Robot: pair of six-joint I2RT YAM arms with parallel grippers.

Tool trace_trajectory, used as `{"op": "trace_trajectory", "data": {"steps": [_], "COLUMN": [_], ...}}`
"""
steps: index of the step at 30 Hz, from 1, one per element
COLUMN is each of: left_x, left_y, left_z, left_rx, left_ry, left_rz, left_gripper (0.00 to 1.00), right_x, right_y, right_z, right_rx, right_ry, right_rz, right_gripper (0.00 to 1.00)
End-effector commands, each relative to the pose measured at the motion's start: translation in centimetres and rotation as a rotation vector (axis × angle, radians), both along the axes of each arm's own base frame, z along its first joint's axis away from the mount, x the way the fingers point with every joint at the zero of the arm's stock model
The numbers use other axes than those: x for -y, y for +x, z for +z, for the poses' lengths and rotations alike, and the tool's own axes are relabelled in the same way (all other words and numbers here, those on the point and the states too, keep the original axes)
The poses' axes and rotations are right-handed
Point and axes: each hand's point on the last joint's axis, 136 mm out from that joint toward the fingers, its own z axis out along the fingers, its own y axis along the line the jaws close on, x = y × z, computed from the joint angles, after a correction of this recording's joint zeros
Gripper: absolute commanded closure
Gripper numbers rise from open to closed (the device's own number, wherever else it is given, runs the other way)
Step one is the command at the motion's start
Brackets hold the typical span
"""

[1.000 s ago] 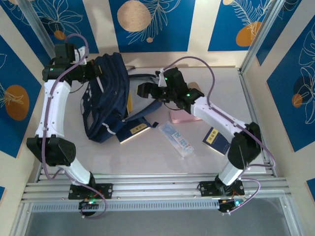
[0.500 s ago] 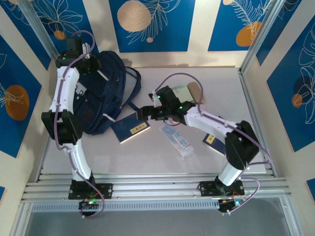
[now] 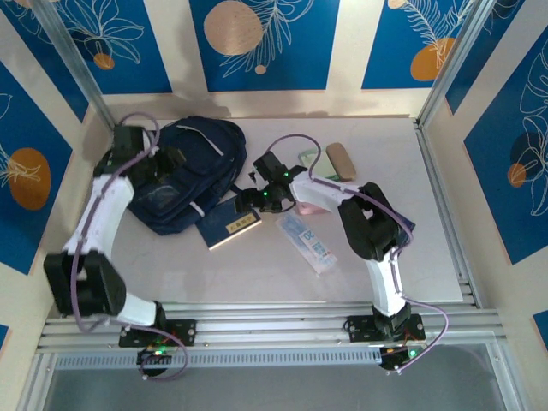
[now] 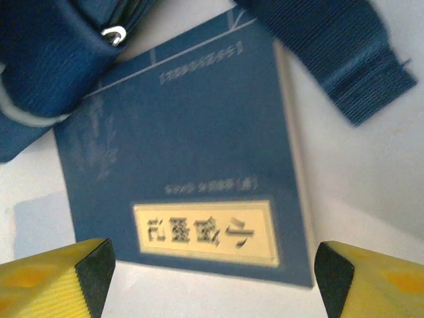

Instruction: Pack the student bag

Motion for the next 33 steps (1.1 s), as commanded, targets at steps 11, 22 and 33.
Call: {"op": "trace_trajectory", "data": {"steps": [11, 22, 33], "left_x": [4.9, 4.9, 6.9], "left_y": [-9.7, -9.9, -9.5], "left_z": [-12.6, -17.6, -19.1], "left_rx": [-0.186, -0.264, -0.289], "left_ry": [-0.206, -0.093, -0.067], "left_rz": [0.057, 0.086, -0.01], "left_gripper": [0.5, 0.52, 0.62], "right_x": [-0.7, -1.7, -2.1], "right_y": [1.1, -1.1, -3.1], "right_z": [-2.5, -3.9, -1.0], "right_rx": [-0.136, -0.224, -0.271], "right_ry": [0.027, 0.063, 0.16], "right_rz": [0.027, 0.063, 0.087], "right_gripper": [0.26, 0.33, 0.59]}}
